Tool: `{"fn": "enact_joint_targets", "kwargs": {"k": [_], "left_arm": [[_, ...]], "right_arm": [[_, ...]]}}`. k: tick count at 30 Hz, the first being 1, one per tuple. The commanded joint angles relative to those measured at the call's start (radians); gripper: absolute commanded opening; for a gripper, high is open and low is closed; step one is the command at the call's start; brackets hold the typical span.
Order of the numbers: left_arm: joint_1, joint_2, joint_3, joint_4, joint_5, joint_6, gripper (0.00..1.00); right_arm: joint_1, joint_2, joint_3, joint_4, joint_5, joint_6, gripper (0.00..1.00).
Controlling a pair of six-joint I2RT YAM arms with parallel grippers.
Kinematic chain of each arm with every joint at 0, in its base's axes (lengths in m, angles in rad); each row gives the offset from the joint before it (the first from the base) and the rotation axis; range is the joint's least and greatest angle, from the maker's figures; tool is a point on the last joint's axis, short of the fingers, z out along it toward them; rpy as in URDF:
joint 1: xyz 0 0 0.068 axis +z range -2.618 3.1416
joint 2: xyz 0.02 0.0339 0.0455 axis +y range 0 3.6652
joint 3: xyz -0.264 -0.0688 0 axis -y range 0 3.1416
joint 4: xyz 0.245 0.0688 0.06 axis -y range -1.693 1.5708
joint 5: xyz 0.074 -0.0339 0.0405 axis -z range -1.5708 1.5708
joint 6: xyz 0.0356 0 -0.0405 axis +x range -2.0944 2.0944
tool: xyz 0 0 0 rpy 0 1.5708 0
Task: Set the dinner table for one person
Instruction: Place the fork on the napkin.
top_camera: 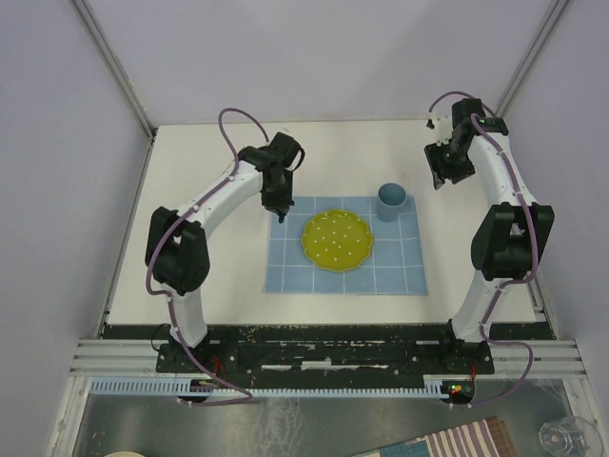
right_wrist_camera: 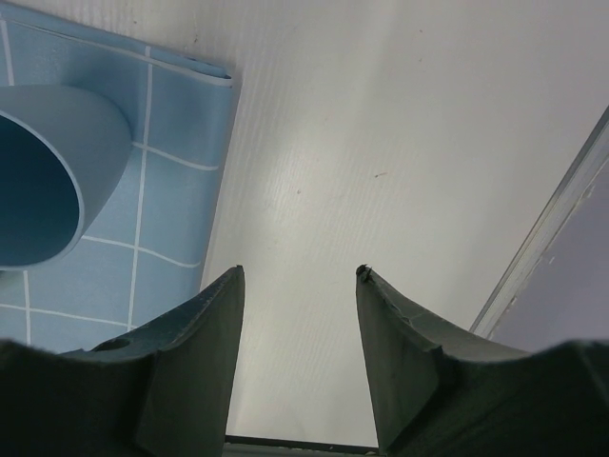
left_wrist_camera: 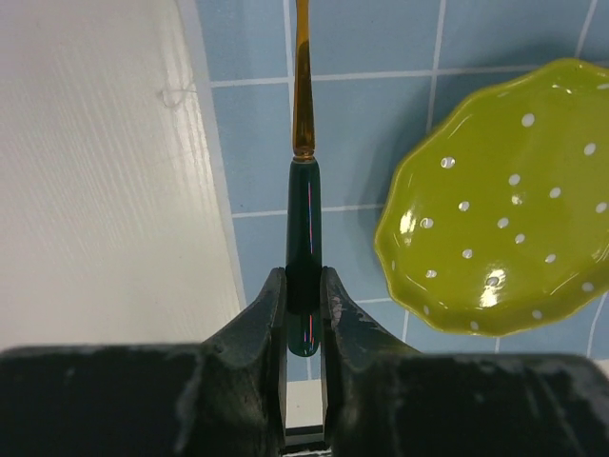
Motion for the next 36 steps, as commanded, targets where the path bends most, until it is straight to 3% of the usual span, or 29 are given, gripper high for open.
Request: {"fn": "enact_joint_targets", "kwargs": {"k": [1, 9, 19, 36], "left_arm": [[-0.002, -0.007, 0.001, 0.046, -0.044, -0.102, 0.03], [-0.088, 0.019, -0.144, 0.062, -0.044, -0.177, 0.03], [-0.089, -0.027, -0.339, 0.135, -0.012, -0.215, 0.03], [-0.076, 0.060, -0.267, 0.125, 0.019, -0.205, 0.03]], "right_arm": [[-0.002, -0.053, -0.005, 0.026, 0.011, -0.012, 0.58], [-0.002, -0.035, -0.048, 0.045, 0.016, -0.013, 0.58], [-0.002, 0.016, -0.009, 0.041, 0.030, -0.027, 0.58], [-0.002, 0.072, 0.076, 0.004, 0.041, -0.031, 0.57]]}}
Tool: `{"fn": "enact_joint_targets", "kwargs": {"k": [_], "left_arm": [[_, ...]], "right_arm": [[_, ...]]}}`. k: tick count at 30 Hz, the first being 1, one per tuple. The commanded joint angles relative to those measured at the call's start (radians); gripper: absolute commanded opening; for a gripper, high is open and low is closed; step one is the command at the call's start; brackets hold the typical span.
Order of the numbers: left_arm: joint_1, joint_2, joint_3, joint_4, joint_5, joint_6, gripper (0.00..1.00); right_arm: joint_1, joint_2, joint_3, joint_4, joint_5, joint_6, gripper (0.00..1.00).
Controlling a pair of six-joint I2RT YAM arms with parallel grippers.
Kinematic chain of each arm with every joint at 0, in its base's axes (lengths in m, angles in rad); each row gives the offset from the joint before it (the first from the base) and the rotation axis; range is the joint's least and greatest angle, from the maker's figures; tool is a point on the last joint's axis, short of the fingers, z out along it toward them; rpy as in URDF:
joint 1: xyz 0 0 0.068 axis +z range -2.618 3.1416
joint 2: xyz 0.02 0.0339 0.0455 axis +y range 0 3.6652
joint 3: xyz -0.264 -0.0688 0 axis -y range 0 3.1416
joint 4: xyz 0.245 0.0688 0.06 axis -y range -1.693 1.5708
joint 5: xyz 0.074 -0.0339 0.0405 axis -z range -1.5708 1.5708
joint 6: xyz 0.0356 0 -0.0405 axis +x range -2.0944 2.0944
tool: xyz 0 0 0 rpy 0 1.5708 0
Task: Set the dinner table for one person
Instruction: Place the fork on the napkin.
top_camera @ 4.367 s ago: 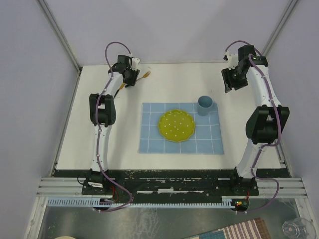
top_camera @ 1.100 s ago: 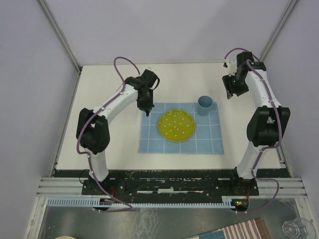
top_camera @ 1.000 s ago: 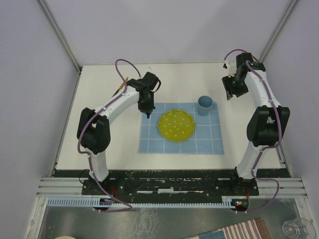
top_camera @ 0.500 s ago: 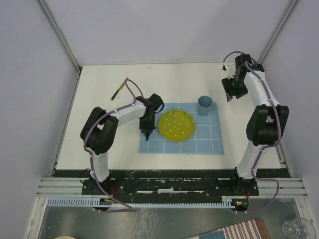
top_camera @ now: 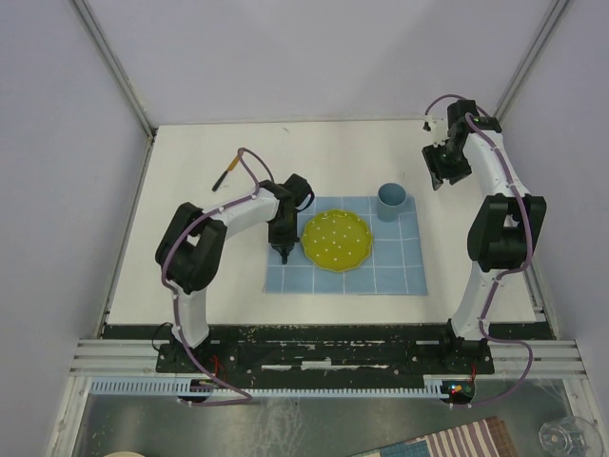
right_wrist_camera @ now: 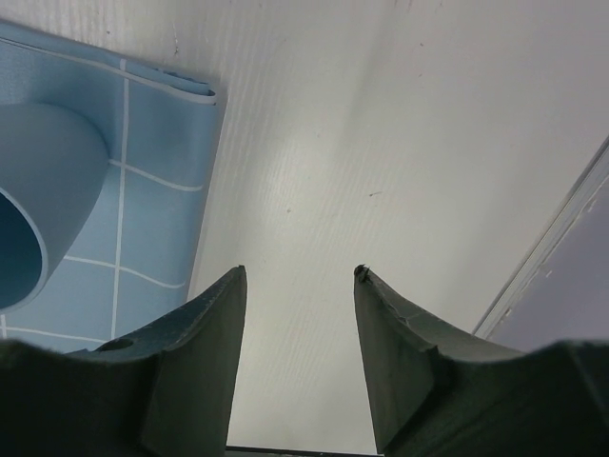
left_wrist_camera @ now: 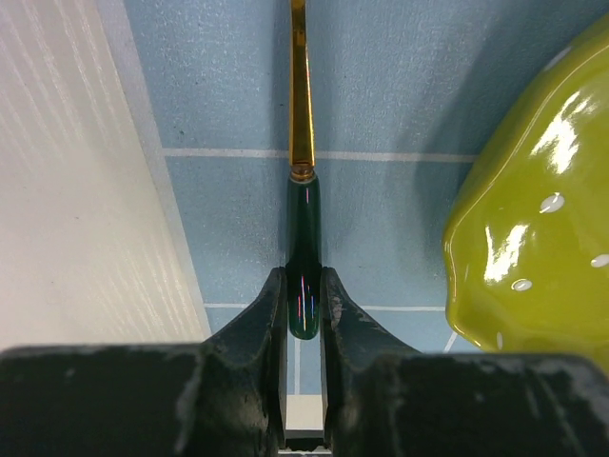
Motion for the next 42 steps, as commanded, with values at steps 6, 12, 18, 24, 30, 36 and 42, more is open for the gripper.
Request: {"fn": "enact_joint_targets", "kwargs": {"k": [6, 12, 18, 24, 30, 36, 42], "left_arm": [[0.004, 0.024, 0.030, 0.004, 0.033, -0.041, 0.03], [0.002, 0.004, 0.001, 0.013, 0.056, -0.049, 0.03], [0.002, -0.013, -0.017, 0.030, 0.077, -0.048, 0.15], [-0.005, -0.052, -0.026, 0.017, 0.049, -0.047, 0.32], [-0.008, -0.103, -0.011, -0.009, -0.011, -0.045, 0.39], [-0.010, -0.155, 0.045, -0.017, -0.073, 0.005, 0.40], [0.114, -0.114, 0.225, 0.051, -0.231, 0.182, 0.45]], "right_arm": [[-0.002, -0.029, 0.005, 0.010, 0.026, -0.018, 0.57], [-0.002, -0.031, 0.005, 0.013, 0.028, -0.021, 0.57], [-0.002, -0.031, 0.006, 0.009, 0.019, -0.021, 0.57], [-0.002, -0.039, 0.000, 0.006, 0.010, -0.019, 0.58], [-0.002, -0.044, -0.001, 0.003, 0.005, -0.019, 0.58], [-0.002, -0.050, -0.011, 0.006, 0.009, -0.023, 0.58], [-0.002, -0.042, 0.010, 0.003, 0.016, -0.024, 0.58]]}}
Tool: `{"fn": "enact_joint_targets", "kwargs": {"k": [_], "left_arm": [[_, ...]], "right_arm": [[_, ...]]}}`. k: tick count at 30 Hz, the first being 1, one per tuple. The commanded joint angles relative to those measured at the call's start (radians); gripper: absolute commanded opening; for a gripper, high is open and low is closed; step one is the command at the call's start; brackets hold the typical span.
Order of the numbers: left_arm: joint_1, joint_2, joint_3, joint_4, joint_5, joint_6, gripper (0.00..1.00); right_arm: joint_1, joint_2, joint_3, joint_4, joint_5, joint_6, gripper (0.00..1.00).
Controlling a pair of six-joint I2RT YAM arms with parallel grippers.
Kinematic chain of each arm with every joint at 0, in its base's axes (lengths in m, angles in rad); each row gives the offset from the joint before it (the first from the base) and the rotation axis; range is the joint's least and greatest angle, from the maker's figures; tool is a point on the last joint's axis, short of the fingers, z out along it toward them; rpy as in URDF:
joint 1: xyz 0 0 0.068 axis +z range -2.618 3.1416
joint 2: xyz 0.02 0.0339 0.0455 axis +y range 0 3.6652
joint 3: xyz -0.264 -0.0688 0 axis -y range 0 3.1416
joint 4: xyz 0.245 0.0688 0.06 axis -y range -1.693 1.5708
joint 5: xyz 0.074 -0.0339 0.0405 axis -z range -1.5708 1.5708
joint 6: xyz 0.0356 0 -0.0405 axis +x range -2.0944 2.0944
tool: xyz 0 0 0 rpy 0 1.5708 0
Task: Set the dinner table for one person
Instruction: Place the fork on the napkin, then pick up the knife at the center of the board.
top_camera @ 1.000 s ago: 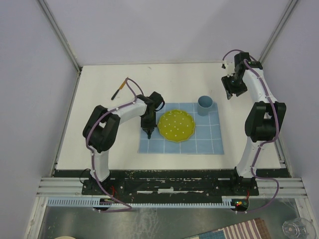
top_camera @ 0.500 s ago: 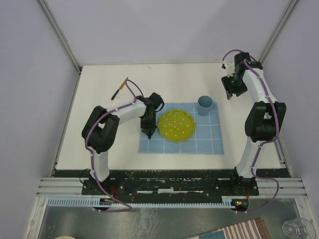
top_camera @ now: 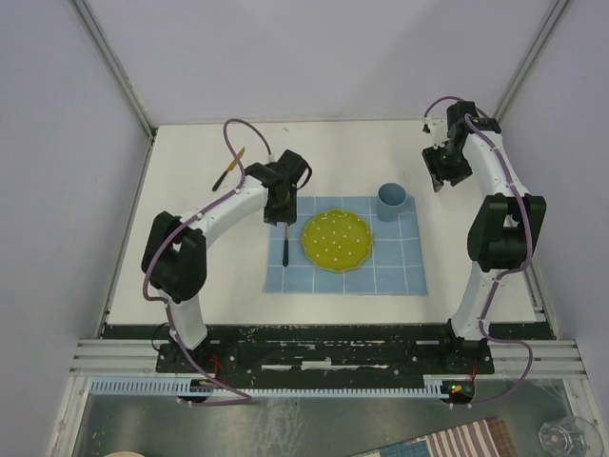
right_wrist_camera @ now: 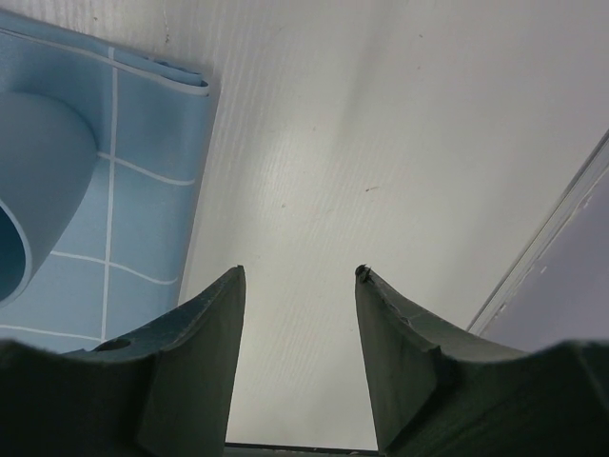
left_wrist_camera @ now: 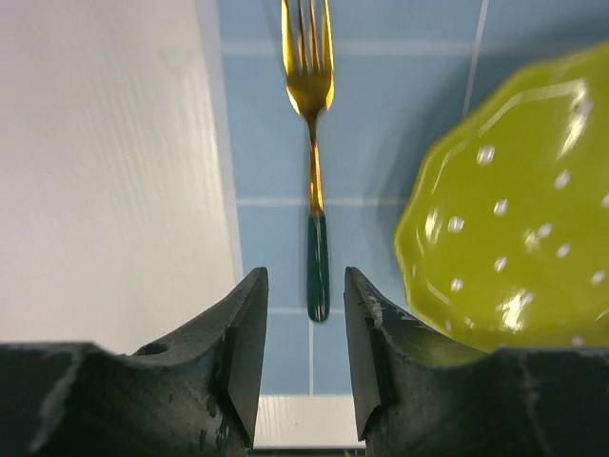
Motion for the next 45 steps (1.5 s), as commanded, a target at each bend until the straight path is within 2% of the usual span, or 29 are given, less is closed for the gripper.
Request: {"fn": "enact_joint_targets", "kwargs": {"k": [1, 3, 7, 13, 16, 22, 32, 40, 45], "left_arm": [[0.154, 0.026, 0.200, 0.081, -0.114, 0.140, 0.45], [0.253, 0.150, 0.341, 0.063, -0.092, 0.207, 0.45], [0.350, 0.348, 0.645, 0.014, -0.115, 0.342, 0.44], [0.476, 0.534, 0.838, 0.017, -0.003, 0.468, 0.44], [0.500, 0.546, 0.809, 0.003, 0.046, 0.542, 0.43], [0.524, 0.538, 0.693, 0.046, 0.032, 0.628, 0.41], [0.582, 0.588, 0.665, 0.101, 0.040, 0.712, 0.39], [0.593, 0.592, 0.674, 0.114, 0.001, 0.773, 0.37], [0.593, 0.589, 0.658, 0.135, 0.038, 0.780, 0.38]], "right_arm": [[-0.002, -0.037, 0.029, 0.002, -0.001, -0.008, 0.58], [-0.002, -0.026, 0.043, -0.002, -0.002, -0.007, 0.58], [-0.002, -0.016, 0.061, -0.009, -0.012, -0.008, 0.58], [-0.002, -0.055, 0.027, -0.006, -0.007, -0.014, 0.58], [-0.002, -0.101, -0.016, 0.013, 0.002, -0.022, 0.59], [-0.002, -0.137, -0.053, 0.024, 0.011, -0.030, 0.59], [-0.003, -0.142, -0.039, 0.008, 0.032, -0.044, 0.59], [-0.004, -0.146, -0.053, 0.008, 0.035, -0.045, 0.60], [-0.003, -0.133, -0.029, -0.004, 0.042, -0.046, 0.60]]}}
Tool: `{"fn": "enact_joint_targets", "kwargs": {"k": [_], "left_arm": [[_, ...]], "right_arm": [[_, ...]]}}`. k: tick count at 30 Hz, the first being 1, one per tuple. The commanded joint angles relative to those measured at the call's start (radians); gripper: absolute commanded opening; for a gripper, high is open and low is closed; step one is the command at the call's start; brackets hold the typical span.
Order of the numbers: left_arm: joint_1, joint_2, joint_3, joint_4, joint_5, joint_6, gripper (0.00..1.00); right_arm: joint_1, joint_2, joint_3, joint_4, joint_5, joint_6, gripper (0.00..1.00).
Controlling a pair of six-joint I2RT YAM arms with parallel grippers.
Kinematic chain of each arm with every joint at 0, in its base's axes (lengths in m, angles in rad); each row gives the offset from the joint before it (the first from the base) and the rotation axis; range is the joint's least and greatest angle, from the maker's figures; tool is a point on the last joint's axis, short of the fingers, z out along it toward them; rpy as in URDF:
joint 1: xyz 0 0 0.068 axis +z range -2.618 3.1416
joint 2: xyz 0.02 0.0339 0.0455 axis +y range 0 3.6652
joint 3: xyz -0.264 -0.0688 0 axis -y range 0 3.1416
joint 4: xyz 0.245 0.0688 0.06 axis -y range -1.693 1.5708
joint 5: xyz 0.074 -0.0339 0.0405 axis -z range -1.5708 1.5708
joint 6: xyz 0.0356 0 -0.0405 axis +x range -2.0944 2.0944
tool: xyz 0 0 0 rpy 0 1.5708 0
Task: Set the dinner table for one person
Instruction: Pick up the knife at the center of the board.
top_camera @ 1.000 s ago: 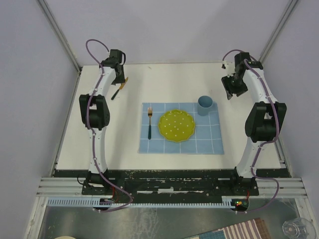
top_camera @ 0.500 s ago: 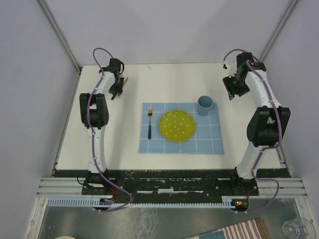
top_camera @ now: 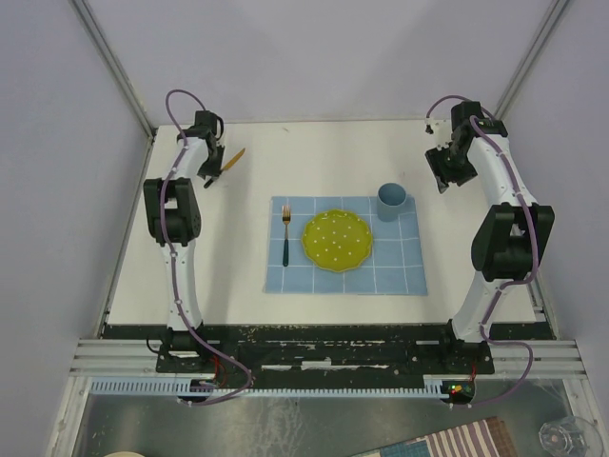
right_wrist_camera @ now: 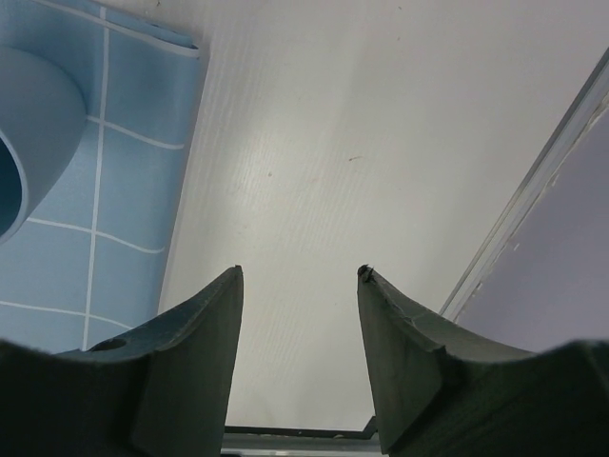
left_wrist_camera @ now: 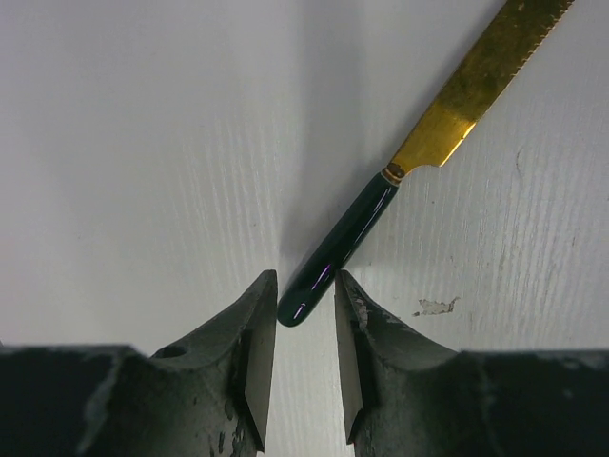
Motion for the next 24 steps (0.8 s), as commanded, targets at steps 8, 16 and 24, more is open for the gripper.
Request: {"fn": "enact_joint_targets", "kwargs": {"k": [8, 16, 24], "left_arm": [[-0.003, 0.050, 0.010, 0.022, 0.056, 0.041, 0.37], [-0.002, 0.086, 0.027, -0.029, 0.100, 0.040, 0.37], [0.001, 0.152, 0.191, -0.230, 0.251, 0.005, 0.37]], "right_arm": [[-0.003, -0.031, 0.045, -0.009, 0.025, -0.014, 0.60], [-0.003, -0.034, 0.041, -0.010, 0.034, -0.017, 0.60], [-0.004, -0.054, 0.021, -0.011, 0.042, -0.025, 0.60]]}}
